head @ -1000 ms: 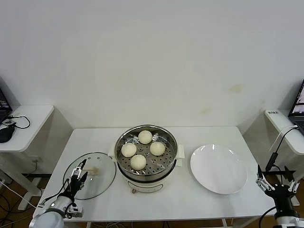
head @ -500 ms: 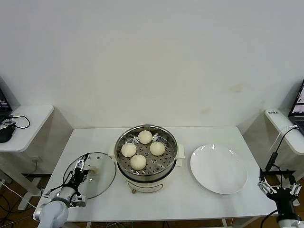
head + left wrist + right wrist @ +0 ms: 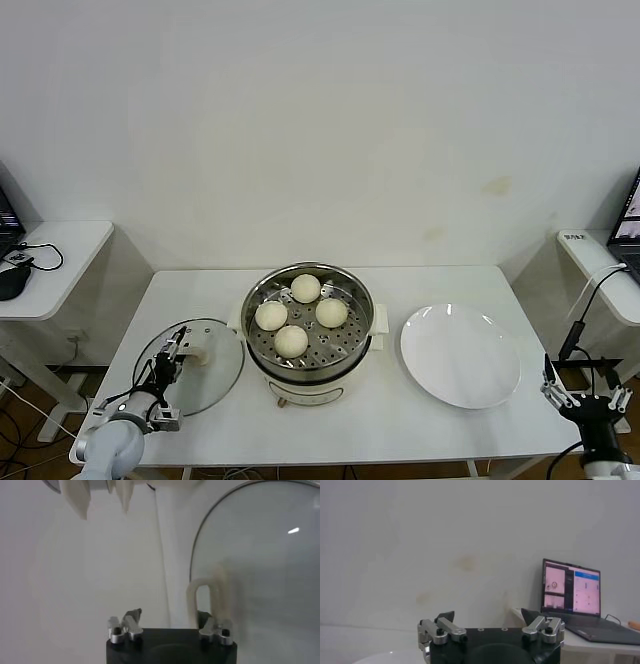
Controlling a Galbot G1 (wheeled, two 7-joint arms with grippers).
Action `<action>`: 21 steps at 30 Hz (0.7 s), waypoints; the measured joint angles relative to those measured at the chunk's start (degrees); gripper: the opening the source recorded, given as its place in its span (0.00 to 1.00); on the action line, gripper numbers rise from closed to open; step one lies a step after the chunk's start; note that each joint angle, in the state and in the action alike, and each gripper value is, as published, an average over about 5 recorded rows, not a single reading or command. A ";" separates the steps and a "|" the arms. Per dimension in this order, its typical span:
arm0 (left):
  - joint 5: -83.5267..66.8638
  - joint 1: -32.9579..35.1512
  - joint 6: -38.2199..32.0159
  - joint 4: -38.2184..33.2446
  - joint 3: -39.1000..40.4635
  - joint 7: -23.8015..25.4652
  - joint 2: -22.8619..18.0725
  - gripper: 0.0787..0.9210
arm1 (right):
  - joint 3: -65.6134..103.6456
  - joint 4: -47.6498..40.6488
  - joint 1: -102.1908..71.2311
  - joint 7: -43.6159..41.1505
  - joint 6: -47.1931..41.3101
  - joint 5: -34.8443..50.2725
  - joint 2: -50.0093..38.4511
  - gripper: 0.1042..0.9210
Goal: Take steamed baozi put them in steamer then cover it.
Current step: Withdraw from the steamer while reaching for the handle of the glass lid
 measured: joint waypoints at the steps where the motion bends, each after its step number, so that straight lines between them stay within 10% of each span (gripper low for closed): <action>1: -0.11 -0.04 -0.06 0.12 0.01 0.00 -0.02 0.47 | 0.00 -0.02 -0.01 -0.01 0.02 0.00 -0.01 0.88; 13: -2.05 0.65 -1.02 0.02 -0.85 -1.80 -1.01 0.08 | 0.01 0.29 -0.34 -0.08 0.17 0.14 -0.12 0.88; 21: -4.02 3.54 0.64 -3.64 -3.24 -3.89 -2.01 0.06 | -0.40 0.89 -0.36 -0.16 0.15 0.07 -0.23 0.88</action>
